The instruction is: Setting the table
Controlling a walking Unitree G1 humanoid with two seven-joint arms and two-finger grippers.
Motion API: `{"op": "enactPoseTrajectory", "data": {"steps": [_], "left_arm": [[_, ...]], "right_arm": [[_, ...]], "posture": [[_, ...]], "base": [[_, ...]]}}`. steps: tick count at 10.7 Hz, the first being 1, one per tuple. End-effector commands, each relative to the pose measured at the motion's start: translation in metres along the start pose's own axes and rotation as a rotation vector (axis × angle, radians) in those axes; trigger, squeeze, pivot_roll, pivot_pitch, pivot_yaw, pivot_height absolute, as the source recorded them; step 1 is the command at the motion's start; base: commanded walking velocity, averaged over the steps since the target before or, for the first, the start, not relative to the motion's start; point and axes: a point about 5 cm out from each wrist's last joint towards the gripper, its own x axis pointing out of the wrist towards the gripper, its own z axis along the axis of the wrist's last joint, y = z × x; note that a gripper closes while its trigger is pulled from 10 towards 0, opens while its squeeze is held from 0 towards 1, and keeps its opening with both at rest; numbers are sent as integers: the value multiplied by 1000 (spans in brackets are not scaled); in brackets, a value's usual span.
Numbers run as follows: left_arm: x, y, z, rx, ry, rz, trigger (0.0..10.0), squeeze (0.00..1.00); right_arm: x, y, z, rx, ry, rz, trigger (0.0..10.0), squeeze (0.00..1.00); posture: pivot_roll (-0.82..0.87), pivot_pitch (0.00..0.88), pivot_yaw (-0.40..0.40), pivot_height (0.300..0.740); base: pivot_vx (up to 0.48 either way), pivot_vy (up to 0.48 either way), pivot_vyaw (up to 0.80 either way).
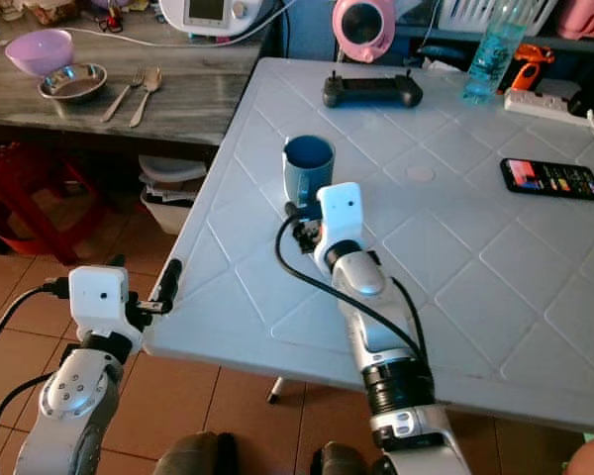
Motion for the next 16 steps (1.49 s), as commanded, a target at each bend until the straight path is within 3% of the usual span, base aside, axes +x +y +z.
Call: {"op": "enactPoseTrajectory", "data": {"steps": [1, 6, 7, 8, 12, 16], "left_arm": [[0, 2, 2, 9, -3, 15, 10000, 0], [-1, -6, 2, -22, 1, -19, 10000, 0], [-1, -6, 3, -29, -3, -23, 10000, 0], [-2, -7, 3, -35, -4, -25, 10000, 0], [-3, -9, 3, -45, -2, -46, 10000, 0], [-2, -7, 2, -34, -1, -36, 10000, 0]], "right_arm": [[-1, 5, -1, -1, 12, 21, 10000, 0], [25, 16, 22, -5, -44, -2, 10000, 0], [30, 14, 27, -21, -56, -31, 706, 0], [31, 11, 25, -40, -45, -62, 0, 0], [26, -13, 16, -43, -26, -174, 0, 0], [30, -21, 21, -54, -49, -196, 0, 0]], "posture": [[46, 121, 26, 740], [51, 139, 23, 740], [53, 140, 20, 740], [52, 142, 19, 740], [48, 146, 24, 740], [54, 134, 26, 740]], "base": [[0, 0, 0], [0, 0, 0], [0, 0, 0], [0, 0, 0], [0, 0, 0], [0, 0, 0]]}}
